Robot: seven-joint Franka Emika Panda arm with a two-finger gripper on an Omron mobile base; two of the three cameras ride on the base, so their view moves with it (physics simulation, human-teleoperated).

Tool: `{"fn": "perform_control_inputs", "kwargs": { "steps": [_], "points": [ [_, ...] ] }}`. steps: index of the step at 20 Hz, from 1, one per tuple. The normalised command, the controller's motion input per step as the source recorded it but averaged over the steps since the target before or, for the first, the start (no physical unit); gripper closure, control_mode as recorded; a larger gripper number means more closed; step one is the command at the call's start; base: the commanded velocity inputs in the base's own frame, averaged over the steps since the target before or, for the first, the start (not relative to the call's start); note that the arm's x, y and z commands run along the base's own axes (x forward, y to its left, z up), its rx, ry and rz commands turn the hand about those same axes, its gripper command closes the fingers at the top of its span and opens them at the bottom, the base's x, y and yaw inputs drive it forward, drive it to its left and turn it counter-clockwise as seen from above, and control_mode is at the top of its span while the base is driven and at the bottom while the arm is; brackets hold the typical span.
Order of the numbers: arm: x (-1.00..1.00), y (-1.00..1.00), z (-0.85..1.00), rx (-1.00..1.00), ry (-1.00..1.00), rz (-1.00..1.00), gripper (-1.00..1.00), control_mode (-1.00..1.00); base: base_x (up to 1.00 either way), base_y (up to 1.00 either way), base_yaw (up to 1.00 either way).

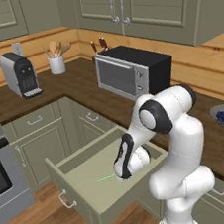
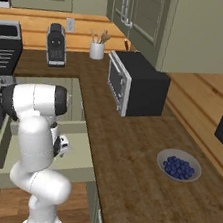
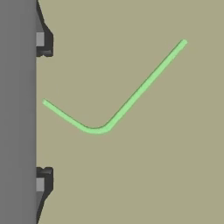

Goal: Take a straw from the drawer in front and place it inside the glass cup on the dining counter.

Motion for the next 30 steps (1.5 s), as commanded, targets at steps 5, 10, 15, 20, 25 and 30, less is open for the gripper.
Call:
{"fn": "perform_control_inputs", "kwargs": {
  "steps": [5,10,15,20,25,30],
  "points": [
    [0.40,0.38,-0.20,0.00,0.00,0.02,-1.00,-1.00,0.00,0.00,0.00],
    [0.44,0.33,-0.20,0.00,0.01,0.00,-1.00,-1.00,0.00,0.00,0.00],
    [0.03,0.10,-0.41,-0.04,0.00,0.00,-1.00,-1.00,0.00,0.00,0.00],
    [-0.02,-0.09,-0.29,-0.05,0.00,0.00,-1.00,-1.00,0.00,0.00,0.00],
    [0.00,-0.12,-0.49,-0.01,0.03,0.00,-1.00,-1.00,0.00,0.00,0.00],
    [0.00,-0.02,-0.55,0.00,0.12,0.00,1.00,-1.00,0.00,0.00,0.00]
  ]
}}
